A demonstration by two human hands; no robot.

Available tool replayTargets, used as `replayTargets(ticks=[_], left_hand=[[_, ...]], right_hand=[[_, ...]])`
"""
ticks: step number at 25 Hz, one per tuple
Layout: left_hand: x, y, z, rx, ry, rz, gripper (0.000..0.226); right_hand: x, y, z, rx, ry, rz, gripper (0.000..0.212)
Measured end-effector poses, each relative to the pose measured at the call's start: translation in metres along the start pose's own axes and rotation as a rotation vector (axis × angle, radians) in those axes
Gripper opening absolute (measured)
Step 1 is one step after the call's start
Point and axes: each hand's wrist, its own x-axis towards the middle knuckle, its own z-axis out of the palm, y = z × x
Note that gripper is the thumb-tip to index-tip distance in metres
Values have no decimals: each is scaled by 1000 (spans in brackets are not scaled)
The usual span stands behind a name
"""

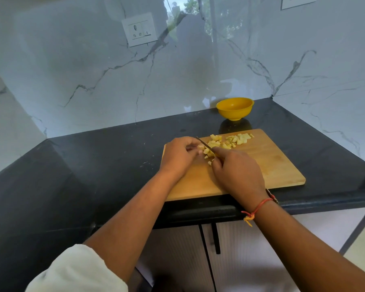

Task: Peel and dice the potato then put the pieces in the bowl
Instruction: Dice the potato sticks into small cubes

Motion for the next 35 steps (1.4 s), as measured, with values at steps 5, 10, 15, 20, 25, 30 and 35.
replayTargets(ticks=[5,10,15,20,25,30,35], left_hand=[[1,-26,-46,199,42,-92,16],[1,-41,-51,247,-94,-138,22],[11,-42,-40,283,-115,-163,20],[21,-37,-40,384,-157,-193,18],[33,-29,-40,351,-197,-310,13],[33,-23,-39,328,-194,-304,8],[25,-23,-39,202,-9,-207,16]], right_hand=[[-4,1,1,-58,-52,-81,40],[-4,0,2,-72,-48,-100,40],[-4,0,2,-79,-58,-98,39],[-3,-1,3,-79,-57,-90,39],[-3,-2,3,-84,-51,-82,39],[-3,-1,2,-76,-49,-80,40],[-3,-2,1,-59,-33,-68,39]])
